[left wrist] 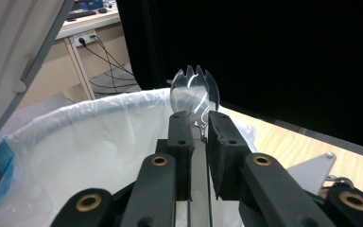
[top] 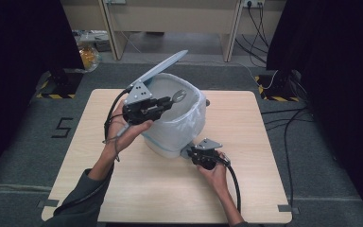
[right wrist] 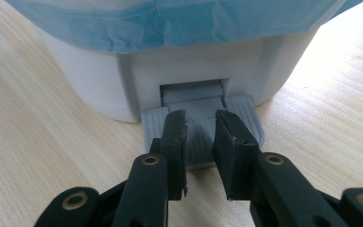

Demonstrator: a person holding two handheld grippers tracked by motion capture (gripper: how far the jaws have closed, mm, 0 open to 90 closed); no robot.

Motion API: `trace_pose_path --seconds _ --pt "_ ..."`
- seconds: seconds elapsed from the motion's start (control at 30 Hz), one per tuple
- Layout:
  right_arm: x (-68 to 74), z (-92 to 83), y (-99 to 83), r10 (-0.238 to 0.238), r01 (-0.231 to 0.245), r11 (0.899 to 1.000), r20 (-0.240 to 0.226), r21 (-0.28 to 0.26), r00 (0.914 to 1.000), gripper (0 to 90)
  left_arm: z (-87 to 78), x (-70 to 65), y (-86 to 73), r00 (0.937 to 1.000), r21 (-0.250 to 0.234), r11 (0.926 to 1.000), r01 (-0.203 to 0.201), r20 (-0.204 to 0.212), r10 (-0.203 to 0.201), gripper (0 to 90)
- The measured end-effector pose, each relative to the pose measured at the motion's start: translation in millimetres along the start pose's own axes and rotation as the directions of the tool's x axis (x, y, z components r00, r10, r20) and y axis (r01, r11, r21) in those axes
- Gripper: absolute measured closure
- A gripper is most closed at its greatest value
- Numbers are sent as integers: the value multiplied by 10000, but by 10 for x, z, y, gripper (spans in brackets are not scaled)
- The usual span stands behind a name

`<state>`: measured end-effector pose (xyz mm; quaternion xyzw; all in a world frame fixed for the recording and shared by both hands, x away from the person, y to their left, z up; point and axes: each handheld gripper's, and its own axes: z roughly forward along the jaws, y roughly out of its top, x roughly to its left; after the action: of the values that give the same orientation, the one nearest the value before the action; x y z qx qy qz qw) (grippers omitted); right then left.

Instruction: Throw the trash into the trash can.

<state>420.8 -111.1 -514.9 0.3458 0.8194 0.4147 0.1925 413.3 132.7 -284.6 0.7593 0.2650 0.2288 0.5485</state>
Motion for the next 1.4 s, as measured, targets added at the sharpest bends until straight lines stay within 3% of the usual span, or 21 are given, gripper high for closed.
trace_pose_path --seconds 0.37,1.07,1.4 --pt "0 1 0 -10 10 10000 -18 -13 10000 740 120 -7 96 9995 -104 9999 -72 -310 69 796" --pt "0 -1 0 -36 36 10000 -8 0 10000 740 292 28 31 9940 -98 9998 -181 -1082 169 787" --pt "0 -1 0 -40 40 10000 -7 -1 10000 740 223 -46 31 9957 -136 9994 -329 -869 316 705"
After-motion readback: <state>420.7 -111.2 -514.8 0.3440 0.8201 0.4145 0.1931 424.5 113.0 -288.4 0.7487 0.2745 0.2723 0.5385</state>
